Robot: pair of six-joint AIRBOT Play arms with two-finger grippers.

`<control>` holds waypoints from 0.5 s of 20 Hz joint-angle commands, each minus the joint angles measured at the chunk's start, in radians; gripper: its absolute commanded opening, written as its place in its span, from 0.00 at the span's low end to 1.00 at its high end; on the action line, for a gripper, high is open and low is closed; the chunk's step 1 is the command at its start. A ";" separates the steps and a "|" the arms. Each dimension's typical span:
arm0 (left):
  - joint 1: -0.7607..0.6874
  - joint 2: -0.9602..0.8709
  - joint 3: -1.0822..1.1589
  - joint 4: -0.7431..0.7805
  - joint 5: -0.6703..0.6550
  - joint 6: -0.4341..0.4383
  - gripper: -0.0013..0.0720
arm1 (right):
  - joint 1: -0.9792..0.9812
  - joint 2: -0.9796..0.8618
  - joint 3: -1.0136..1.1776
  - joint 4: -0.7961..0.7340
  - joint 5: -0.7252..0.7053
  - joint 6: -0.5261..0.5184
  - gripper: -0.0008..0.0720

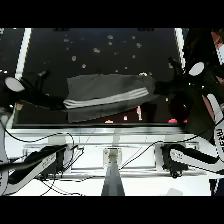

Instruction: Fold the clothes and pants, and hang the long-sleeved shirts on hangers.

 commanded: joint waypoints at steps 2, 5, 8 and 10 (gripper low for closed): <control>-0.008 0.001 -0.158 -0.140 0.147 0.037 0.59 | -0.004 0.001 -0.040 -0.004 -0.065 -0.018 0.96; -0.008 0.001 -0.153 -0.140 0.209 0.037 0.99 | -0.005 -0.007 0.012 -0.014 -0.203 0.026 0.95; -0.008 0.001 -0.153 -0.140 0.243 0.037 0.98 | -0.032 -0.107 0.142 -0.015 -0.182 0.040 0.94; -0.008 0.001 -0.153 -0.140 0.248 0.037 0.98 | -0.093 -0.222 0.258 0.007 -0.040 0.006 0.94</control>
